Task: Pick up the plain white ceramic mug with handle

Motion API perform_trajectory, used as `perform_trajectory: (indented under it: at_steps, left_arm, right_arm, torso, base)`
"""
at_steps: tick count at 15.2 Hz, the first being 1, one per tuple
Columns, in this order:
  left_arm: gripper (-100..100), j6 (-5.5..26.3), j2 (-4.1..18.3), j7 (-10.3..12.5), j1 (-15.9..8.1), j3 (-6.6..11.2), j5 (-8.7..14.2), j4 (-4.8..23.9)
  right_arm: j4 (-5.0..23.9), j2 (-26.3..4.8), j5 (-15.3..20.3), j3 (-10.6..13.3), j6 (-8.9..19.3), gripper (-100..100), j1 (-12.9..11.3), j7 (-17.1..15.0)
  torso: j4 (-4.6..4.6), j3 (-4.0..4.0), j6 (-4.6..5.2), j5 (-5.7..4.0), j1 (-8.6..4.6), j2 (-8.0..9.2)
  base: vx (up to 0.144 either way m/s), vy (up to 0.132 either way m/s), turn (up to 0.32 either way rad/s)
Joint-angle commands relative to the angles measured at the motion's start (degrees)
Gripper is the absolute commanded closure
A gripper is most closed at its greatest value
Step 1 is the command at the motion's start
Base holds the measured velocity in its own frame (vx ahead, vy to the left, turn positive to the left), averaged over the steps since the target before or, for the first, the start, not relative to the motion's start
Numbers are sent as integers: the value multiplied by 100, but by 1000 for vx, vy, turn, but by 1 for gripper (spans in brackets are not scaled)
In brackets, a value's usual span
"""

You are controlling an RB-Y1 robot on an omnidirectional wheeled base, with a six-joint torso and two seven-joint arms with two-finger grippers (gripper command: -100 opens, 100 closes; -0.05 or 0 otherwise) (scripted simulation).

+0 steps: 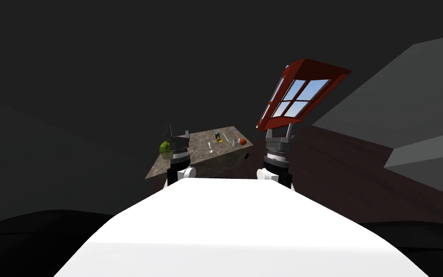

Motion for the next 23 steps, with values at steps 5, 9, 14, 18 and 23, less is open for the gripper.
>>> perform_trajectory:
  at_steps: [5,9,14,18,23]
  left_arm:
    - [0,0,0,0,0,0,0,0]
    - [0,0,0,0,-1,0,0,0]
    - [0,0,0,0,0,0,0,0]
    - [0,0,0,0,-1,0,0,0]
    - [0,0,0,0,-1,0,0,0]
  right_arm:
    - [319,-694,-123,22,472,-100,-325,-340]
    - [586,-1004,-224,39,864,-100,-593,-620]
    - [919,-1287,-349,60,1352,-100,-925,-967]
    - [1310,-1551,-496,85,1910,-100,-1313,-1372]
    - [1749,-1798,-661,111,2511,-100,-1748,-1825]
  torso:
    - [1,3,-1,1,4,6]
    - [2,5,-2,2,8,10]
    - [2,4,-2,2,9,7]
    - [1,4,-2,2,11,7]
    - [1,4,-2,2,11,7]
  base:
    - [-17,15,21]
    - [-30,25,36]
    - [-24,26,25]
    - [-26,29,42]
    - [-24,29,34]
